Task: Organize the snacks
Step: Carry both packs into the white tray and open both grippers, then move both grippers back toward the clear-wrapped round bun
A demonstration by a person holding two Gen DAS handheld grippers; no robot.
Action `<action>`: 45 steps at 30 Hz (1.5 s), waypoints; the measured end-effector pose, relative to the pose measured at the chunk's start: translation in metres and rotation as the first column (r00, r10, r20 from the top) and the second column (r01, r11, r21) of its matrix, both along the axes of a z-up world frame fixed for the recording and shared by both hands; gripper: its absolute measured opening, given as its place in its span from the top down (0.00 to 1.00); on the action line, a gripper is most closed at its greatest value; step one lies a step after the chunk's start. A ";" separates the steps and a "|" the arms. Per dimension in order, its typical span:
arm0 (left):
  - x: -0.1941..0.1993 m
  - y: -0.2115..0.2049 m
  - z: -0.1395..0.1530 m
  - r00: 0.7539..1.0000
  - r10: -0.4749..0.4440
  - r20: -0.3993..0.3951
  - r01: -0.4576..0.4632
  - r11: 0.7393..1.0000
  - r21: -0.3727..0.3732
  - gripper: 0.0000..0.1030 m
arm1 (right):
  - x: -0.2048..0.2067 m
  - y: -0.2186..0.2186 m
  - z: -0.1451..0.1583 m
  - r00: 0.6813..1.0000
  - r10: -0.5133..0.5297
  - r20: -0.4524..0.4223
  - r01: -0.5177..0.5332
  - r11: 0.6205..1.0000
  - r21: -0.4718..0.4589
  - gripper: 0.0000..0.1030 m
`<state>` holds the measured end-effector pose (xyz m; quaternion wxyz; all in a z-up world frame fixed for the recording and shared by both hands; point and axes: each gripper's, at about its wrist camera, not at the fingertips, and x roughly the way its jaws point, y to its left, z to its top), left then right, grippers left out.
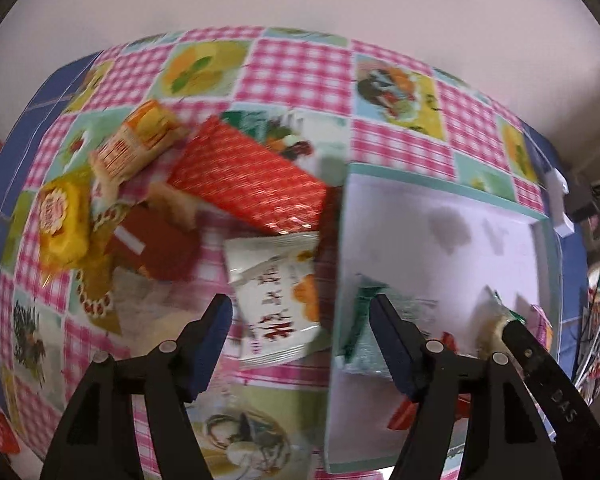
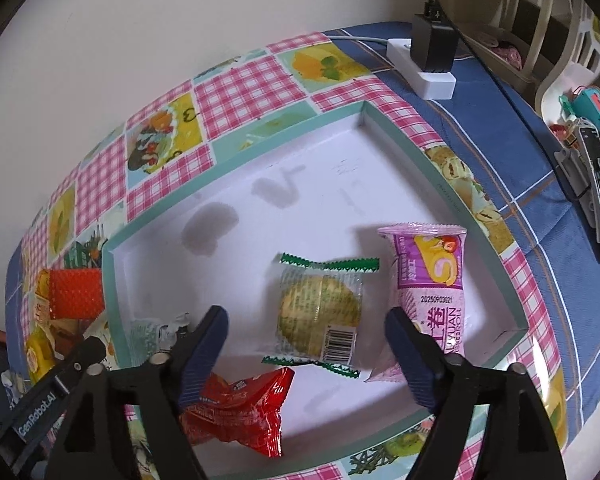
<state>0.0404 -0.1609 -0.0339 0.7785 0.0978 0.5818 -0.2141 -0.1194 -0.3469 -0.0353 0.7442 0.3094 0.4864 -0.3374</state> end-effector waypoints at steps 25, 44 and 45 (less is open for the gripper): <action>0.049 0.099 0.010 0.966 0.259 0.017 -0.259 0.966 -0.017 0.09 | 0.033 0.055 0.017 0.991 0.134 -0.024 -0.135 0.988 -0.078 0.00; 0.078 0.211 0.009 0.860 0.507 -0.054 -0.510 0.858 -0.064 0.09 | 0.096 0.153 0.015 0.928 0.370 0.037 -0.367 0.927 -0.076 0.00; 0.078 0.211 0.008 0.862 0.504 -0.051 -0.507 0.860 -0.063 0.09 | 0.099 0.158 0.013 0.923 0.382 0.038 -0.378 0.923 -0.073 0.00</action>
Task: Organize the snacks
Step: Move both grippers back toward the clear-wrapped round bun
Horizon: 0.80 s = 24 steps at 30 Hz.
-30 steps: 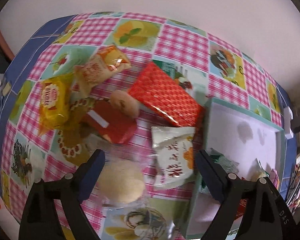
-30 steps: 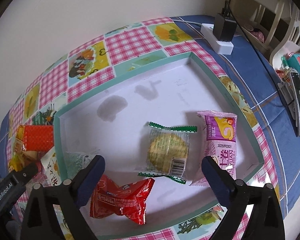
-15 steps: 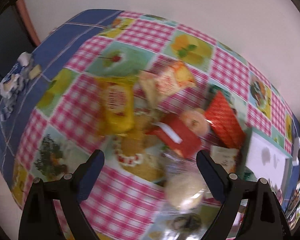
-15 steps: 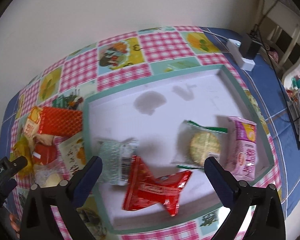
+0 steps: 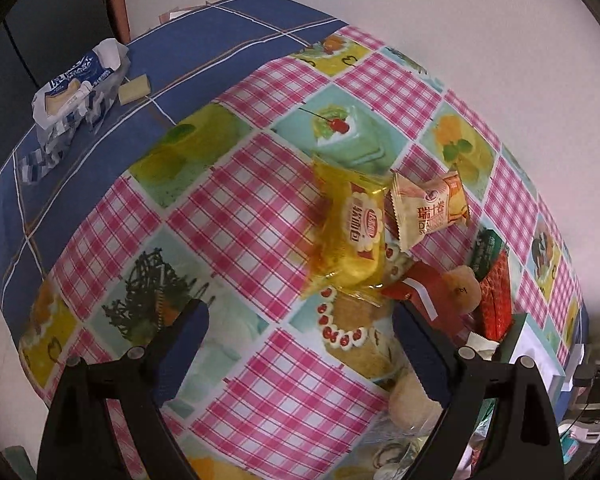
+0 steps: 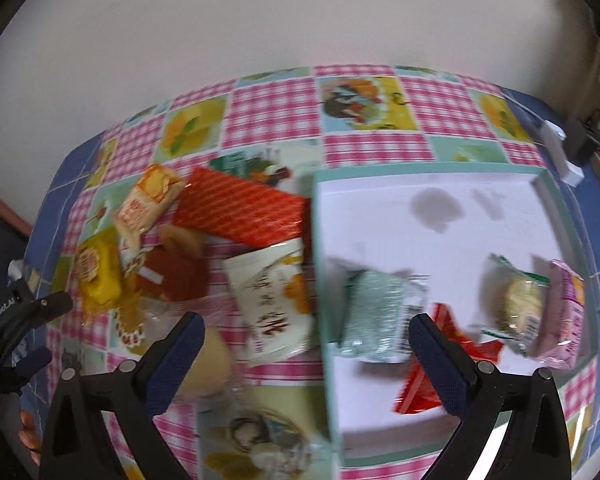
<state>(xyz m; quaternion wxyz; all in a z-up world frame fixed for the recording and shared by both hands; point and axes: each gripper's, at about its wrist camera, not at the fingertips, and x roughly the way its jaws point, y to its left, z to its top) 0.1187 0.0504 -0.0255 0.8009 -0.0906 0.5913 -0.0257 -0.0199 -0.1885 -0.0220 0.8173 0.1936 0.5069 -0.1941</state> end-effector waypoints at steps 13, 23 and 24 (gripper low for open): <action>0.006 -0.001 -0.034 0.994 -0.037 -0.100 0.042 0.998 0.045 0.09 | 0.024 0.039 -0.032 0.993 0.098 -0.069 -0.096 0.995 0.032 0.00; 0.009 -0.009 -0.049 0.990 -0.042 -0.133 0.048 0.998 0.046 0.09 | 0.032 0.056 -0.048 0.985 0.142 -0.100 -0.138 0.989 0.049 0.01; 0.009 -0.008 -0.050 0.990 -0.040 -0.132 0.046 0.998 0.044 0.09 | 0.032 0.058 -0.049 0.984 0.144 -0.102 -0.139 0.989 0.053 0.01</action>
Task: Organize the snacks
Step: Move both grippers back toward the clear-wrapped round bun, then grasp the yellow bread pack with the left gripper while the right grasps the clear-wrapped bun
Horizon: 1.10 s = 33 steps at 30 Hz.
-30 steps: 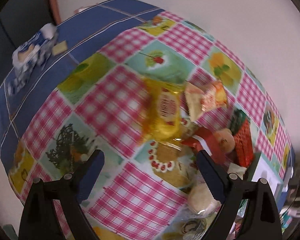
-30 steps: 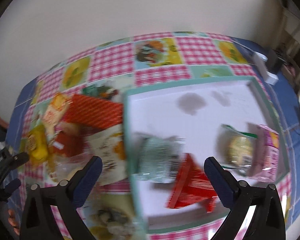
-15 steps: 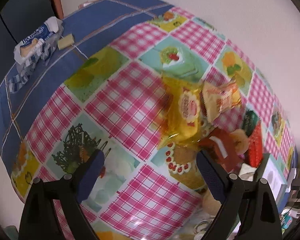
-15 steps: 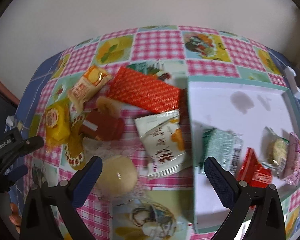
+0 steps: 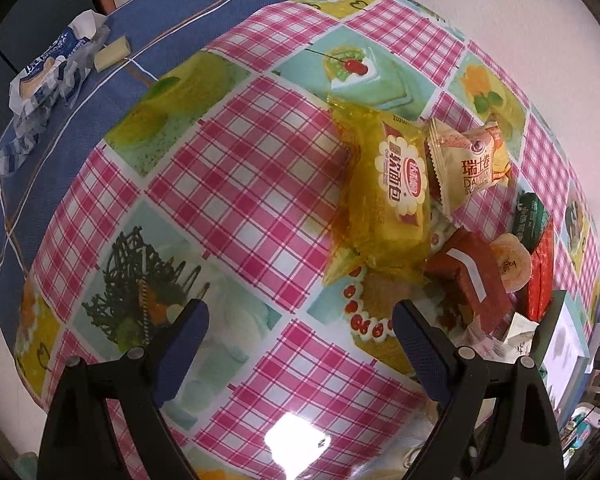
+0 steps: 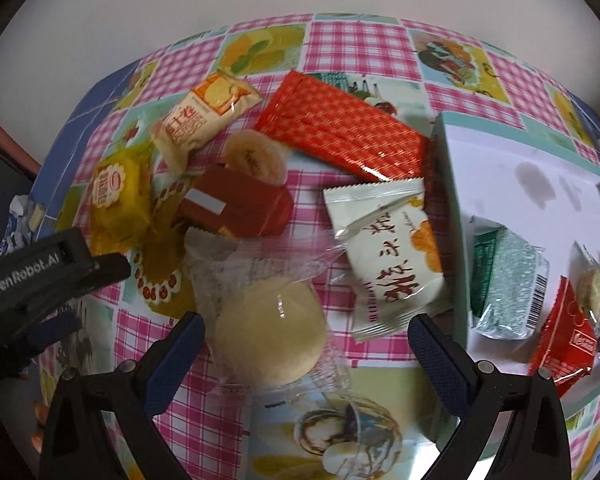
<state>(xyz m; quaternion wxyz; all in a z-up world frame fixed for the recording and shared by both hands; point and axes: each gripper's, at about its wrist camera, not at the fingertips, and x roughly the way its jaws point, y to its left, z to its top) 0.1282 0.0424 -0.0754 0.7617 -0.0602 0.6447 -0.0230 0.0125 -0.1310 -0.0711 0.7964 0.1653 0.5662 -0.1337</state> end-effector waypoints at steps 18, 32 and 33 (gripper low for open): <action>0.001 0.014 0.009 1.000 0.005 0.019 -0.004 0.999 -0.043 0.09 | 0.008 0.015 -0.011 1.000 0.016 -0.018 -0.016 1.000 0.019 0.30; 0.015 0.004 0.016 0.992 -0.003 0.129 0.016 0.995 -0.097 0.00 | 0.002 0.005 0.001 0.999 0.021 0.040 -0.022 0.999 0.031 0.44; 0.016 0.004 0.018 0.989 -0.001 0.150 0.016 0.995 -0.101 0.00 | 0.002 0.004 0.003 0.999 0.018 0.050 -0.019 0.999 0.029 0.44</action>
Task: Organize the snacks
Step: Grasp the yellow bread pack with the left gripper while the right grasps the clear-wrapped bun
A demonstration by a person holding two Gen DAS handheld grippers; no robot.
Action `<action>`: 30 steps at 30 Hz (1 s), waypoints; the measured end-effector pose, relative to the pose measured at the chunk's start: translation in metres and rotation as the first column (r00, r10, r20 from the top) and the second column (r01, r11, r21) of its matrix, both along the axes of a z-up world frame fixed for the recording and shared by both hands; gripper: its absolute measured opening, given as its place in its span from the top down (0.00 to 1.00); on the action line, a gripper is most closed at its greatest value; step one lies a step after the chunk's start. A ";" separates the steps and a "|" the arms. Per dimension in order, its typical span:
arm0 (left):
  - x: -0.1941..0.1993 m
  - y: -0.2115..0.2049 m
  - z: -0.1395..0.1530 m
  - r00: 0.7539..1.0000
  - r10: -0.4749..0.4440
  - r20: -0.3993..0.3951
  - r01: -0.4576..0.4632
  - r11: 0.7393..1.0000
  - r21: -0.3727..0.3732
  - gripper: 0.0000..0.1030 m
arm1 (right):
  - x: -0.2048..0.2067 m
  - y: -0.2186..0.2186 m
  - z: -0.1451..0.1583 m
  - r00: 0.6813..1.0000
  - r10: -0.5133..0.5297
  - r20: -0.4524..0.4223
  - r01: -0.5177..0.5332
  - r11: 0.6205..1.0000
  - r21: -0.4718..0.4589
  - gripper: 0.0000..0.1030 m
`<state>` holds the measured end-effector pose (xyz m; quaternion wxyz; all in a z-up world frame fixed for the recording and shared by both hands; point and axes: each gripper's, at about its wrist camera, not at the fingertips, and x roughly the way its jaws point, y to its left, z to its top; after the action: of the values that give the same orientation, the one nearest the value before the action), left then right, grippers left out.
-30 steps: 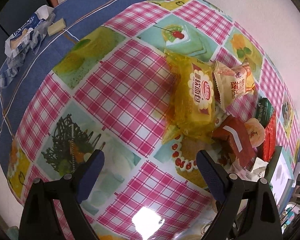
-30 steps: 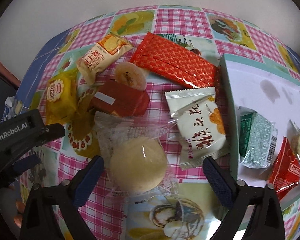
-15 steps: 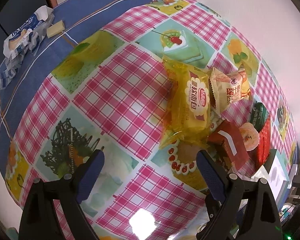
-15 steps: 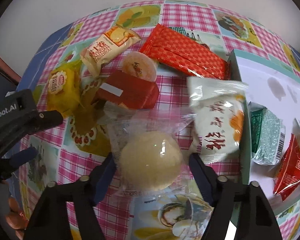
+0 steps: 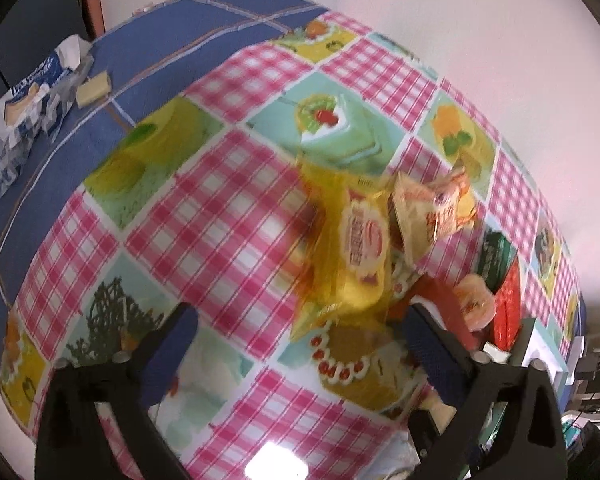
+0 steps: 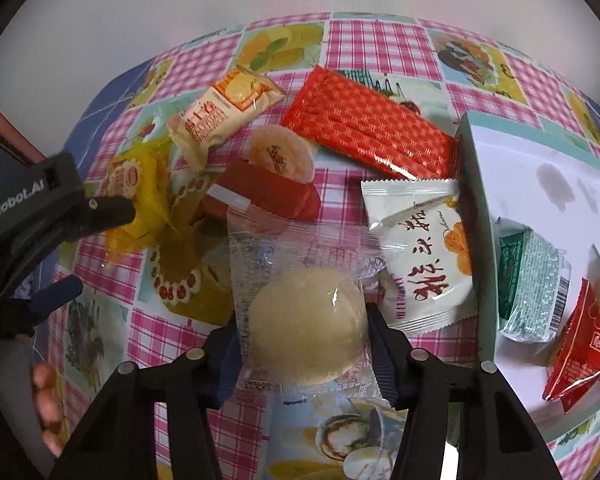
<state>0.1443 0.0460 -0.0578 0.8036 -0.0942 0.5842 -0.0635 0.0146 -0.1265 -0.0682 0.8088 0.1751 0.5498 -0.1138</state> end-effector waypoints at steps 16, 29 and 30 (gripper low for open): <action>0.018 -0.023 -0.005 0.993 -0.095 0.066 0.094 0.995 0.029 0.36 | -0.007 -0.020 0.027 0.994 -0.054 0.099 0.054 0.999 0.000 0.44; 0.017 -0.020 -0.017 0.997 -0.080 0.006 0.080 0.997 -0.021 0.59 | -0.009 -0.024 0.024 0.994 -0.062 0.090 0.062 0.998 0.003 0.44; 0.017 -0.019 -0.016 0.997 -0.077 0.004 0.077 0.997 -0.021 0.59 | -0.009 -0.024 0.025 0.994 -0.065 0.093 0.065 0.998 0.004 0.44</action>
<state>0.1608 0.0270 -0.0736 0.8006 -0.0800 0.5852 -0.1008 0.0057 -0.1508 -0.0430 0.8294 0.1984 0.5054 -0.1313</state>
